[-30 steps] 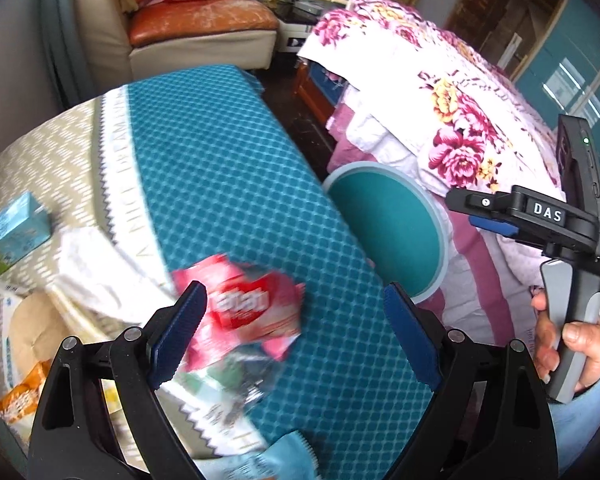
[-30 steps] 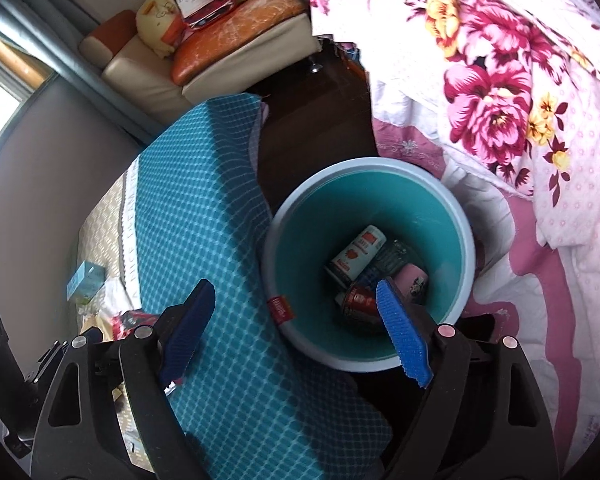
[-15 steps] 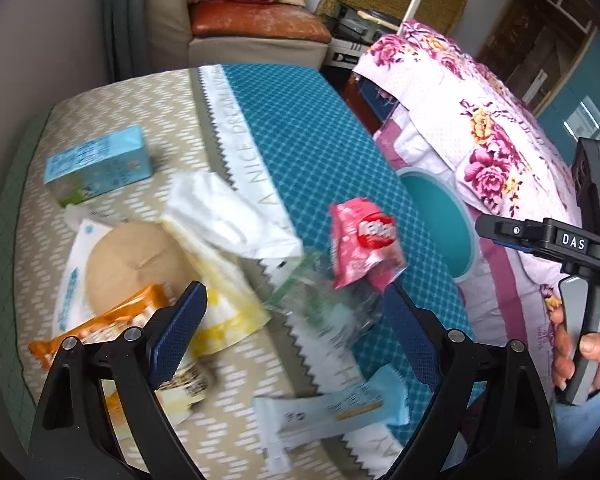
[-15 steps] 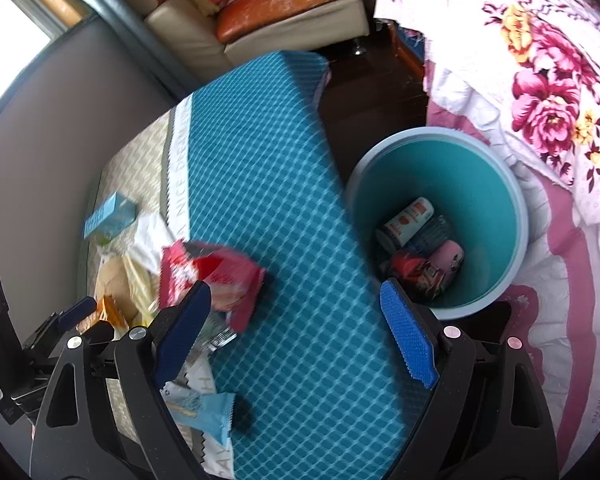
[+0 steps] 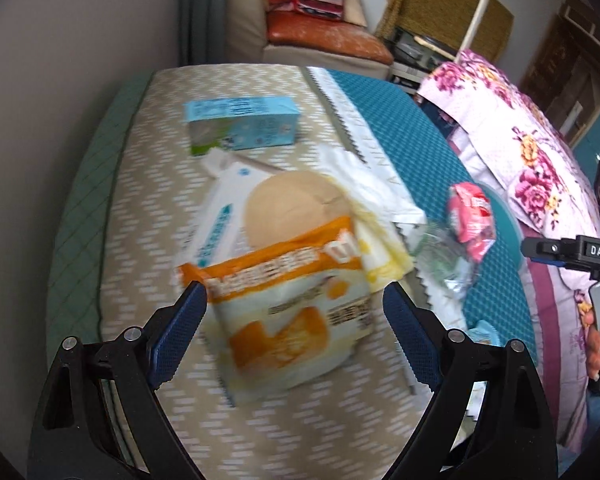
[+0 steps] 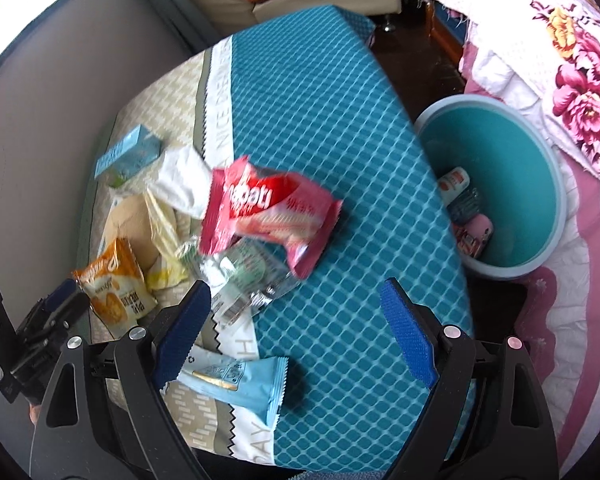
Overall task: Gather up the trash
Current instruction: 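Grasp the orange snack bag with left while right grasps the blue wrapper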
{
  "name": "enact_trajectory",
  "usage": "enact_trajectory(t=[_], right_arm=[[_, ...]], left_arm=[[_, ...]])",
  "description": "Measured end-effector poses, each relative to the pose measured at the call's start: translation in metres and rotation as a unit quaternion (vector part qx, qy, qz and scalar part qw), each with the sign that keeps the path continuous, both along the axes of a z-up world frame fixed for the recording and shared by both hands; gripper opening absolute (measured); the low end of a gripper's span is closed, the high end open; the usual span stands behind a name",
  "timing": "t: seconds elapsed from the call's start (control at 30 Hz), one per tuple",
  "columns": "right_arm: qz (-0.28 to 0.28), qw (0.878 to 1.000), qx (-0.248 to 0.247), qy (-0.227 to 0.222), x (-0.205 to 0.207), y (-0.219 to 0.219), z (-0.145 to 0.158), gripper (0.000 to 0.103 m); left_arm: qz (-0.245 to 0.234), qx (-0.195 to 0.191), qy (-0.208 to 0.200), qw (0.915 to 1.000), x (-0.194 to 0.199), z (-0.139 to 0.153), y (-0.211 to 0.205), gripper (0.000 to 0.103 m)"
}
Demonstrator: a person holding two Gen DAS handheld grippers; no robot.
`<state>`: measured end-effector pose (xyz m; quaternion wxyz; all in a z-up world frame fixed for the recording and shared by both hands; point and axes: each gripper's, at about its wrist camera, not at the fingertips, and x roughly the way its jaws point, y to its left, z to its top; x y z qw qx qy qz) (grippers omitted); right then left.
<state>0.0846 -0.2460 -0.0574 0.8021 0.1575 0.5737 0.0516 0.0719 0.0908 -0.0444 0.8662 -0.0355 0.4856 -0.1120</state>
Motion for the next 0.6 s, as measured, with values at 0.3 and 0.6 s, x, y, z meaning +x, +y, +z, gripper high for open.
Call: enact_trajectory(t=[0.3,0.6], right_arm=[[0.088,0.995,-0.025,0.028,-0.016,0.049,-0.014,0.083],[0.247,0.966,-0.070,0.035,-0.030,0.114,-0.026,0.083]], left_arm=[[0.030,-0.019,0.045,0.9984,-0.001,-0.037,0.035,0.090],[0.041,-0.031,0.053,0.9973,-0.018,-0.046,0.053,0.090]])
